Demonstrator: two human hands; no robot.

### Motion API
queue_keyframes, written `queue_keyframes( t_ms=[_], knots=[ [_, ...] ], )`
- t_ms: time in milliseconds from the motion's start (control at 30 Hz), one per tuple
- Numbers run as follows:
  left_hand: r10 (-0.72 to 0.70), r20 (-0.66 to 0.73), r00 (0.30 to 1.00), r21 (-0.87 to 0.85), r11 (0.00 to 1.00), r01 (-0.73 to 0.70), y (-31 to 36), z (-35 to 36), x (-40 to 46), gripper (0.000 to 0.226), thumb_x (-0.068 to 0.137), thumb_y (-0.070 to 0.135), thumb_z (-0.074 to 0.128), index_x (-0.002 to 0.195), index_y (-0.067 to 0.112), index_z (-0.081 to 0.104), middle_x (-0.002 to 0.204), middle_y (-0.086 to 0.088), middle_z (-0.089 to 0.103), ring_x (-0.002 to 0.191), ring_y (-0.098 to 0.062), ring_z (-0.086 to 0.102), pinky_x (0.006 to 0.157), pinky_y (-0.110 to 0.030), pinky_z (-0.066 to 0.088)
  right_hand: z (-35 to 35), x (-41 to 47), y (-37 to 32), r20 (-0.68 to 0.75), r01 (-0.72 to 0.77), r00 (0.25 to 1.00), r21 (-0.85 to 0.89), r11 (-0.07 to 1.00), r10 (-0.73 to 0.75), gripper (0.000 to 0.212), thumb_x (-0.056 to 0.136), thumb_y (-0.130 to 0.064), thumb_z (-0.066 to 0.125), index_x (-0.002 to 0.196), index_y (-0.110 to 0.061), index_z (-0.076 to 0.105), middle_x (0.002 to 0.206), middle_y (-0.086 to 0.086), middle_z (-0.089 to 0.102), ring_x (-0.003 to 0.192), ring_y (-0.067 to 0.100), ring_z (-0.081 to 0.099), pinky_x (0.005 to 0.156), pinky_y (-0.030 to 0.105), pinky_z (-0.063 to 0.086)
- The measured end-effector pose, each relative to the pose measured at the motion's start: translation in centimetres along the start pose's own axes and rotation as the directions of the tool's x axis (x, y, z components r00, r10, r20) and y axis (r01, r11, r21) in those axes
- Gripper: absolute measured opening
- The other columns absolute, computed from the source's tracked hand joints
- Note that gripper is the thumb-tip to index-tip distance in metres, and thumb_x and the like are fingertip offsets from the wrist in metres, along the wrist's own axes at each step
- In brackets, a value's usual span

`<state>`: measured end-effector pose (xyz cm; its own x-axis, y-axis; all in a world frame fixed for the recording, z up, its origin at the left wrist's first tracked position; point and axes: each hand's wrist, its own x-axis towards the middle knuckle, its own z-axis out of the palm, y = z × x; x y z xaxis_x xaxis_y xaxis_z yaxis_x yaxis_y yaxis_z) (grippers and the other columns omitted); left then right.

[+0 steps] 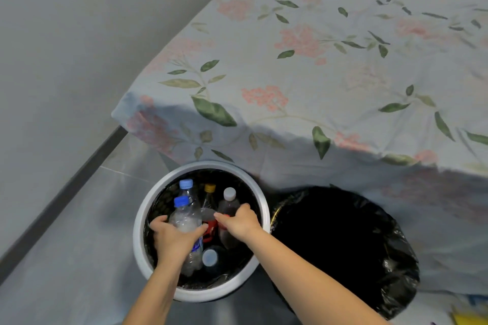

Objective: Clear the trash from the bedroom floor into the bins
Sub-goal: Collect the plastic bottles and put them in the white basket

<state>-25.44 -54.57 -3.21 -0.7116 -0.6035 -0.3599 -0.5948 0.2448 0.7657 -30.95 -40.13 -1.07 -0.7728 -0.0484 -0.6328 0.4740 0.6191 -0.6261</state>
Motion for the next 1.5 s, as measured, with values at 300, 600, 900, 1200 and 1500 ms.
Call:
queue_keyframes(
  t_ms=[300,600,900,1200,1500],
  knots=[
    [0.419,-0.001,0.908,0.219,0.886,-0.409,11.7,0.7,-4.4,0.059,0.069,0.027,0.084,0.117,0.006,0.058,0.121,-0.019,0.058,0.119,-0.035,0.050,0.102,-0.047,0.040,-9.5,-5.4,-1.1,-0.117,0.217,0.972,0.103,0.971,-0.205,0.049,0.088,-0.040,0.057,0.092,0.008,0.066,0.093,0.025,0.068,0.094,0.034,0.066,0.085,0.047,0.055],
    [0.546,0.662,0.513,0.298,0.436,-0.849,21.9,11.1,-18.5,0.034,0.083,0.039,0.063,0.114,0.025,0.060,0.117,0.001,0.062,0.104,-0.017,0.061,0.084,-0.034,0.052,-29.1,-18.3,14.4,-0.388,-0.007,0.914,-0.301,0.954,-0.116,0.045,0.091,-0.037,0.049,0.103,0.003,0.065,0.105,0.021,0.069,0.095,0.037,0.063,0.080,0.042,0.054],
    [0.482,0.876,-0.026,0.075,-0.190,-0.979,32.6,25.8,-43.9,0.036,0.081,0.035,0.058,0.115,0.024,0.062,0.122,-0.002,0.062,0.112,-0.023,0.058,0.092,-0.035,0.050,-44.7,-38.7,35.1,-0.753,-0.470,0.627,-0.163,0.867,0.199,0.032,0.088,-0.033,0.050,0.103,-0.009,0.065,0.109,0.014,0.067,0.102,0.032,0.062,0.082,0.039,0.052],
    [0.337,0.827,-0.451,-0.266,-0.471,-0.841,41.9,41.8,-74.0,0.047,0.085,0.048,0.055,0.129,0.030,0.052,0.131,-0.003,0.055,0.120,-0.024,0.052,0.096,-0.034,0.044,-59.5,-61.2,51.5,-0.924,-0.651,0.127,0.197,0.733,0.361,0.040,0.085,-0.036,0.054,0.123,-0.023,0.054,0.125,0.006,0.060,0.111,0.027,0.057,0.085,0.035,0.051],
    [0.272,0.741,-0.614,-0.461,-0.458,-0.760,46.4,52.9,-96.7,0.052,0.086,0.043,0.059,0.132,0.022,0.050,0.135,-0.004,0.054,0.122,-0.024,0.052,0.098,-0.035,0.043,-74.6,-72.7,59.5,-0.928,-0.620,-0.060,0.323,0.715,0.367,0.051,0.088,-0.038,0.058,0.134,-0.022,0.044,0.133,0.006,0.053,0.116,0.027,0.054,0.093,0.042,0.051]
  ],
)
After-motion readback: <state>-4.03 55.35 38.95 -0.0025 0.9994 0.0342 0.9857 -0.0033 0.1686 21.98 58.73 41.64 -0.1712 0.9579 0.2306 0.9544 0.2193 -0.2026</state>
